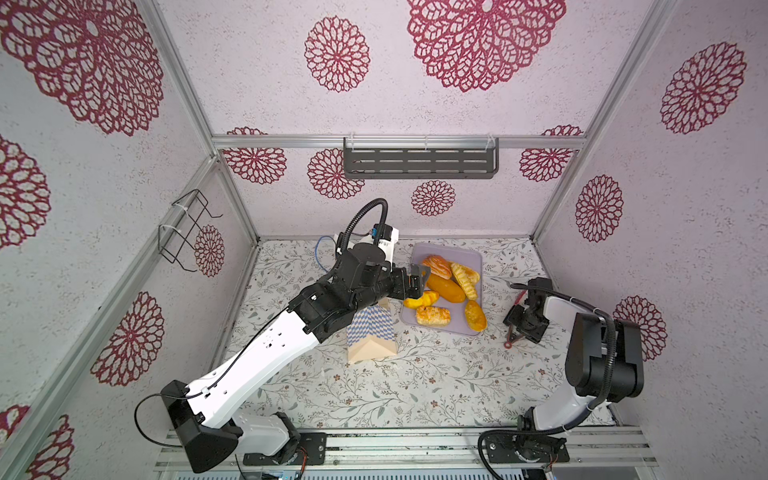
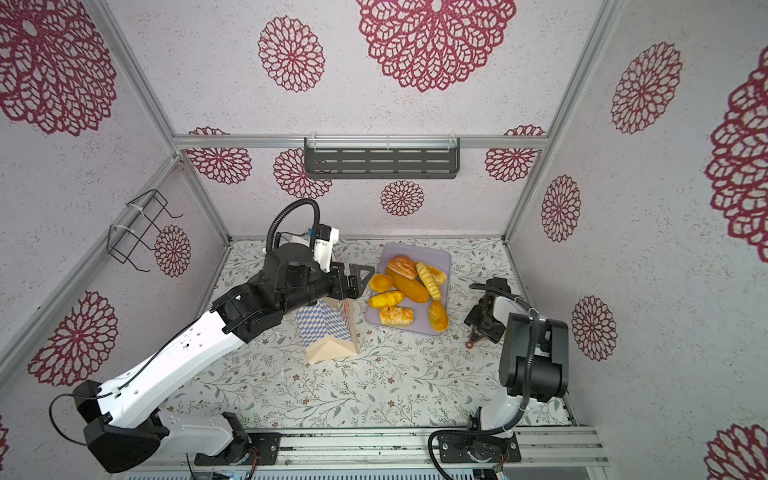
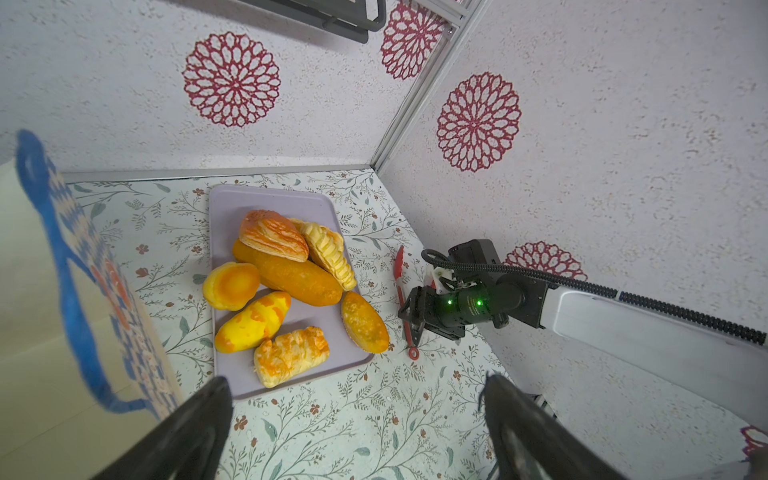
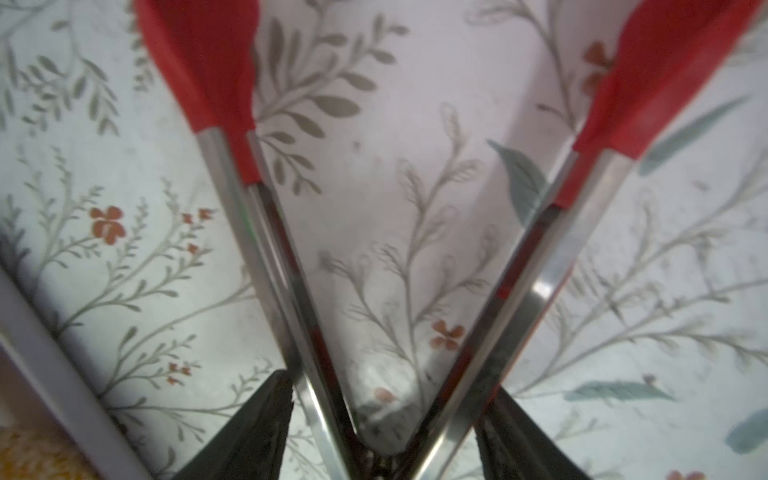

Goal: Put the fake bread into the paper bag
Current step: 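Move left gripper over the tray while right gripper grasps the red tongs, then lift the red tongs with the right gripper toward the left gripper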

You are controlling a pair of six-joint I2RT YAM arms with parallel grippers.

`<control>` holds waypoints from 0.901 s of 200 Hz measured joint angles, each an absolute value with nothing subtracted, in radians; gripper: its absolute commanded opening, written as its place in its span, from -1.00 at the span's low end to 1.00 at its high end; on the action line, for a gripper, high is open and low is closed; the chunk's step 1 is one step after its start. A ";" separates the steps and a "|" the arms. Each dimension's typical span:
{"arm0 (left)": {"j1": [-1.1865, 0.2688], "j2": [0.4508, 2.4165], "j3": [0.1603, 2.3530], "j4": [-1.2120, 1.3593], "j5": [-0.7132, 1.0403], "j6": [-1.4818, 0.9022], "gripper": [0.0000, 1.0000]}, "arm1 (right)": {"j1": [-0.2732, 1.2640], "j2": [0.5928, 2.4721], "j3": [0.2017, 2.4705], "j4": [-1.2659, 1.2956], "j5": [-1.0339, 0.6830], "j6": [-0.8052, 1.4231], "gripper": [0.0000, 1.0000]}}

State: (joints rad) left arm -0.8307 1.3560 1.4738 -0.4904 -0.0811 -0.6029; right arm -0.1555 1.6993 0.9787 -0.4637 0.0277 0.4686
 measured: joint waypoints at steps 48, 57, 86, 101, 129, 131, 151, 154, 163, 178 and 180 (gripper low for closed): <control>-0.831 1.356 1.473 -0.490 -0.088 -0.606 0.95 | -0.150 1.730 1.008 -0.457 0.057 0.470 0.49; -0.831 1.356 1.473 -0.491 -0.088 -0.606 0.95 | -0.150 1.735 1.012 -0.456 0.065 0.470 0.45; -0.828 1.356 1.473 -0.492 -0.088 -0.609 0.95 | -0.150 1.741 1.017 -0.448 0.079 0.466 0.27; -0.824 1.356 1.473 -0.494 -0.088 -0.611 0.95 | -0.150 1.742 1.017 -0.442 0.079 0.463 0.16; -0.807 1.356 1.476 -0.513 -0.084 -0.611 0.95 | -0.149 1.741 1.011 -0.424 0.079 0.464 -0.10; -0.805 1.356 1.477 -0.514 -0.083 -0.611 0.95 | -0.149 1.740 1.010 -0.420 0.078 0.467 -0.11; -0.781 1.356 1.494 -0.535 -0.071 -0.610 0.95 | -0.149 1.722 0.988 -0.405 0.083 0.466 -0.30; -0.778 1.357 1.499 -0.540 -0.068 -0.610 0.95 | -0.149 1.716 0.984 -0.406 0.084 0.463 -0.33; -0.769 1.360 1.518 -0.555 -0.061 -0.609 0.95 | -0.150 1.697 0.968 -0.411 0.094 0.466 -0.40; -0.757 1.376 1.570 -0.579 -0.046 -0.601 0.95 | -0.151 1.652 0.949 -0.430 0.102 0.466 -0.47; -0.756 1.378 1.575 -0.580 -0.045 -0.599 0.95 | -0.151 1.644 0.948 -0.433 0.102 0.464 -0.47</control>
